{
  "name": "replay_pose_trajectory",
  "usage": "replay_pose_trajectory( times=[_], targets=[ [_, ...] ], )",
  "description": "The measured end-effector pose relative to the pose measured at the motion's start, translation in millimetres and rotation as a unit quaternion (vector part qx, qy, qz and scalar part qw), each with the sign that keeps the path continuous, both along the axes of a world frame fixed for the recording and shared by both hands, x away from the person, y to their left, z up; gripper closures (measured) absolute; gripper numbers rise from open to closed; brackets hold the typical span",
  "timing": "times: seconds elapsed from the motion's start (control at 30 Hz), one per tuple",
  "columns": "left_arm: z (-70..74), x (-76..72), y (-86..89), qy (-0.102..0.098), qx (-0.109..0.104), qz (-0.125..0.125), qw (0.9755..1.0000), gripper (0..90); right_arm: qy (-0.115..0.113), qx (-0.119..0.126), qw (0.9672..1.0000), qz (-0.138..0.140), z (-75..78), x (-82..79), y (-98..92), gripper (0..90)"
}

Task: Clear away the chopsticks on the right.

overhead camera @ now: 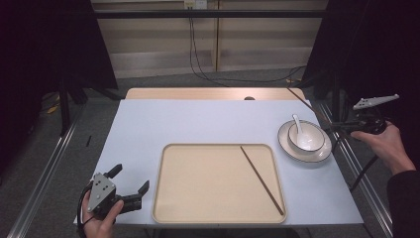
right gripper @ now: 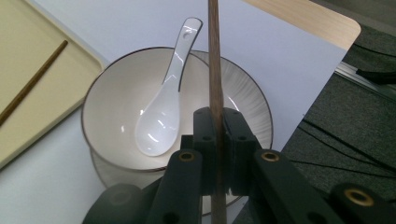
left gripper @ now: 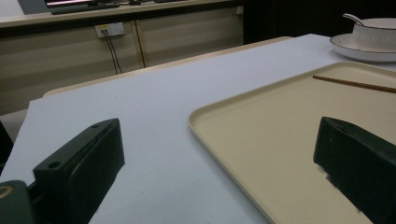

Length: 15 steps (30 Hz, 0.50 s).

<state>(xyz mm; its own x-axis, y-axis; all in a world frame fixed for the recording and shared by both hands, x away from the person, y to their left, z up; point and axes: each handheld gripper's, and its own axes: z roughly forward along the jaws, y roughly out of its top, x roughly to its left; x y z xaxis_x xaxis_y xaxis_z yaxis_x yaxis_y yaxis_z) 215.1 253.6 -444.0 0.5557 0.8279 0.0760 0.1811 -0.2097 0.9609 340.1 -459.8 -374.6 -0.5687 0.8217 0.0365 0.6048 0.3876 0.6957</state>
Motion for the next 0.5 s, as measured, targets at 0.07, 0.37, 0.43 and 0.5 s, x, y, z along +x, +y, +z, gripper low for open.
replay_pose_trajectory(
  times=[0.07,0.37,0.43,0.5],
  targets=[
    [0.2,-0.4,-2.0,-0.001,-0.001,0.002,1.0000,1.9,0.002,0.006,1.0000,-0.005,0.7,-5.7,1.8,85.3],
    [0.5,-0.1,-2.5,-0.003,0.002,-0.007,1.0000,1.9,0.002,0.048,0.9988,-0.011,2.4,-32.7,24.2,85.4],
    [0.8,-0.4,-1.7,-0.003,0.004,-0.007,1.0000,1.9,0.001,0.056,0.9982,-0.020,0.8,-38.1,32.9,85.4],
    [1.0,-1.7,-2.1,-0.004,-0.002,-0.005,1.0000,1.9,-0.002,0.057,0.9981,-0.023,-1.6,-44.1,41.7,85.4]
  ],
)
